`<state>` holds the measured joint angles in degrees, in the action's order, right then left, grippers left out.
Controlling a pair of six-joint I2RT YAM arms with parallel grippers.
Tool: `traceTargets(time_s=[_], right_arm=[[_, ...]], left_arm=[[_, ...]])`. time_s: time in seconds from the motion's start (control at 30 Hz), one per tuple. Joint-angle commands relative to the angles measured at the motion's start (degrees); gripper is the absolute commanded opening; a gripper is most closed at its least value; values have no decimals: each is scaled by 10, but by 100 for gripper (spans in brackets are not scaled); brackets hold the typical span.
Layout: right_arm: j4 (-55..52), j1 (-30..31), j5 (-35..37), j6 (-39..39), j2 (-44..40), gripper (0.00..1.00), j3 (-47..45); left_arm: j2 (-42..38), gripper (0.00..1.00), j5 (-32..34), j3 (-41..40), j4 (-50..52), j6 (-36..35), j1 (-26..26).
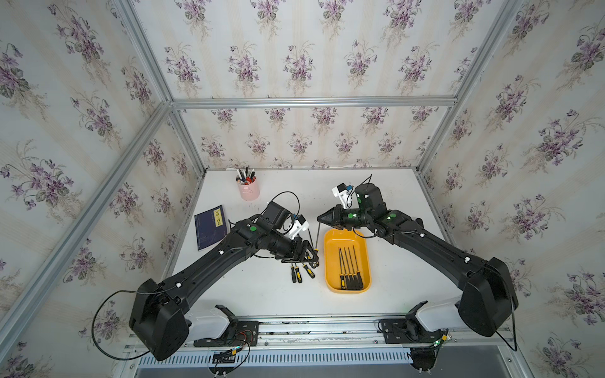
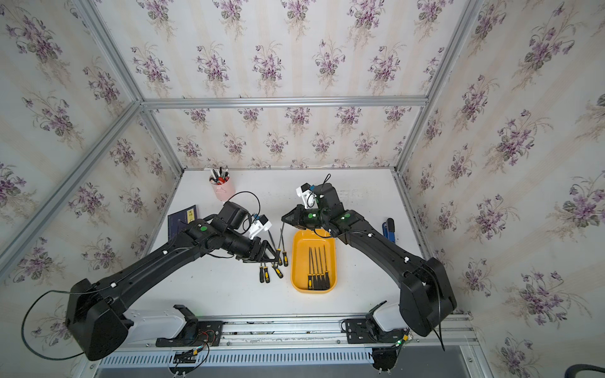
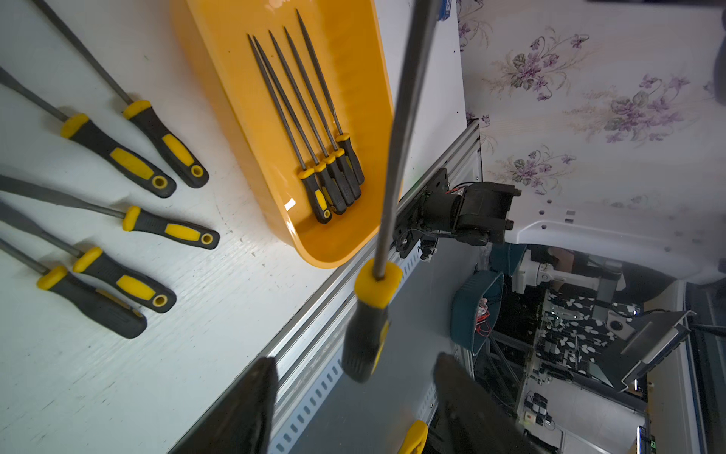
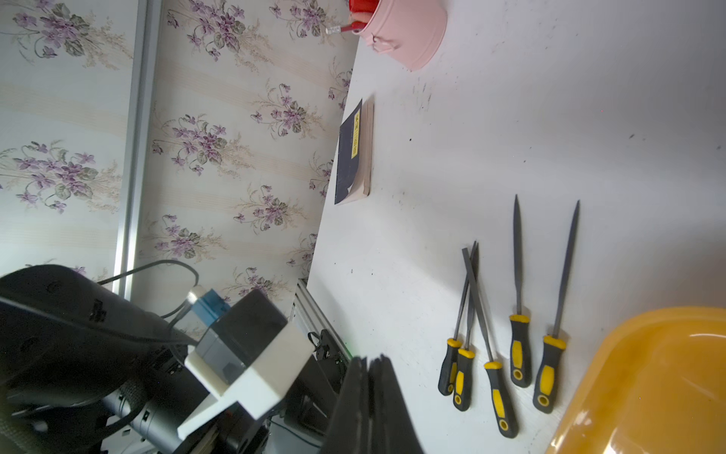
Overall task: Put the file tool into the storage box
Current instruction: Pick up the file tool from the center of the board, then place the file tool in the storage box.
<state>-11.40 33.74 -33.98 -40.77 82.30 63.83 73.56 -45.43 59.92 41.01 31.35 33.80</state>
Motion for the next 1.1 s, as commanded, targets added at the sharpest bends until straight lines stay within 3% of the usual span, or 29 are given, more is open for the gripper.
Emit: traceTargets(time_s=[0.0, 0.13, 0.3, 1.07], right_arm=[[-140, -1, 87, 59, 17, 0, 43], [-263, -1, 163, 103, 54, 0, 95], [-316, -1, 210, 122, 82, 0, 110], [-262, 22, 210, 101, 143, 0, 36]], left_arm=[[-17, 85, 16, -2, 18, 1, -20], [-35, 93, 31, -5, 42, -9, -46], [-46, 96, 43, -11, 55, -15, -61], [-51, 96, 59, -39, 52, -20, -66]])
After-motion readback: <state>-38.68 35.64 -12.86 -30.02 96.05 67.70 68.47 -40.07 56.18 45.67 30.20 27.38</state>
